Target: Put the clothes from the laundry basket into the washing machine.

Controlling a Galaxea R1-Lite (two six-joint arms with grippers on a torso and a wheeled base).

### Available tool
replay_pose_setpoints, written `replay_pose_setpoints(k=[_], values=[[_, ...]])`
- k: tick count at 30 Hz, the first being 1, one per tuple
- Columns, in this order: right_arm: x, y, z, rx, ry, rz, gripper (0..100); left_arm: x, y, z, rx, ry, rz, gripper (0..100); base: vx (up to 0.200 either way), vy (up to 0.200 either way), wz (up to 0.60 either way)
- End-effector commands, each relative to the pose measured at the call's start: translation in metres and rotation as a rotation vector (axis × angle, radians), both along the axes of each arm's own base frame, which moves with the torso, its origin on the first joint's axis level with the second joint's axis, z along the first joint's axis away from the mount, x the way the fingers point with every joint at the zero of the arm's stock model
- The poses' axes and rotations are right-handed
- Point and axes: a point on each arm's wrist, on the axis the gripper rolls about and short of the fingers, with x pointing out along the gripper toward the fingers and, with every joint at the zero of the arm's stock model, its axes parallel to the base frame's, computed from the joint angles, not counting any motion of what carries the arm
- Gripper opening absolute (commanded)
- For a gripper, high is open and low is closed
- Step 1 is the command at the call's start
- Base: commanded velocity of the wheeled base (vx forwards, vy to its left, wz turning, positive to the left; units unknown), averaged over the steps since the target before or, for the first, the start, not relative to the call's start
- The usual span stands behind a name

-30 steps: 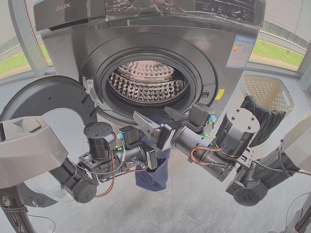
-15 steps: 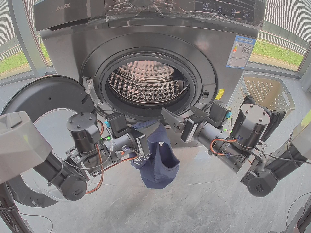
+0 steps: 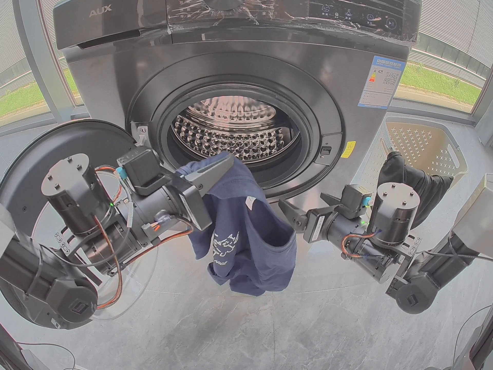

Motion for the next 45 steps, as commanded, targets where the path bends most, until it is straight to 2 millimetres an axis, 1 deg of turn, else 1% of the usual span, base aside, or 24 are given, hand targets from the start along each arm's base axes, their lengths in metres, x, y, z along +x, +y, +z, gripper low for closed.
replay_pose_setpoints(k=[1,5,13,17,26,29,39,42,45], values=[[0.001,-0.001,-0.026,-0.065,0.061,-0.002,100,-0.012,0.008,0.021,-0.042,-0.062,0.001,0,0.000,0.000,0.00],[0.001,0.001,-0.040,-0.091,0.095,0.003,100,-0.014,0.010,0.027,-0.054,-0.080,0.002,0,0.000,0.000,0.00],[-0.001,0.000,-0.047,-0.105,0.115,0.008,100,-0.014,0.011,0.029,-0.060,-0.089,0.008,0,0.000,0.000,0.00],[-0.005,-0.001,-0.051,-0.123,0.134,0.016,100,-0.014,0.011,0.029,-0.061,-0.090,0.007,0,0.000,0.000,0.00],[-0.011,0.005,-0.057,-0.137,0.148,0.047,100,-0.014,0.011,0.030,-0.062,-0.093,0.008,0,0.000,0.000,0.00],[-0.015,0.004,-0.061,-0.155,0.163,0.052,100,-0.014,0.012,0.030,-0.062,-0.093,0.010,0,0.000,0.000,0.00],[-0.033,-0.011,-0.080,-0.225,0.251,0.056,100,-0.013,0.011,0.030,-0.062,-0.093,0.011,0,0.000,0.000,0.00],[-0.034,-0.012,-0.081,-0.234,0.254,0.059,100,-0.013,0.011,0.030,-0.063,-0.092,0.011,0,0.000,0.000,0.00],[-0.030,-0.007,-0.081,-0.227,0.239,0.069,100,-0.013,0.011,0.030,-0.064,-0.093,0.009,0,0.000,0.000,0.00]])
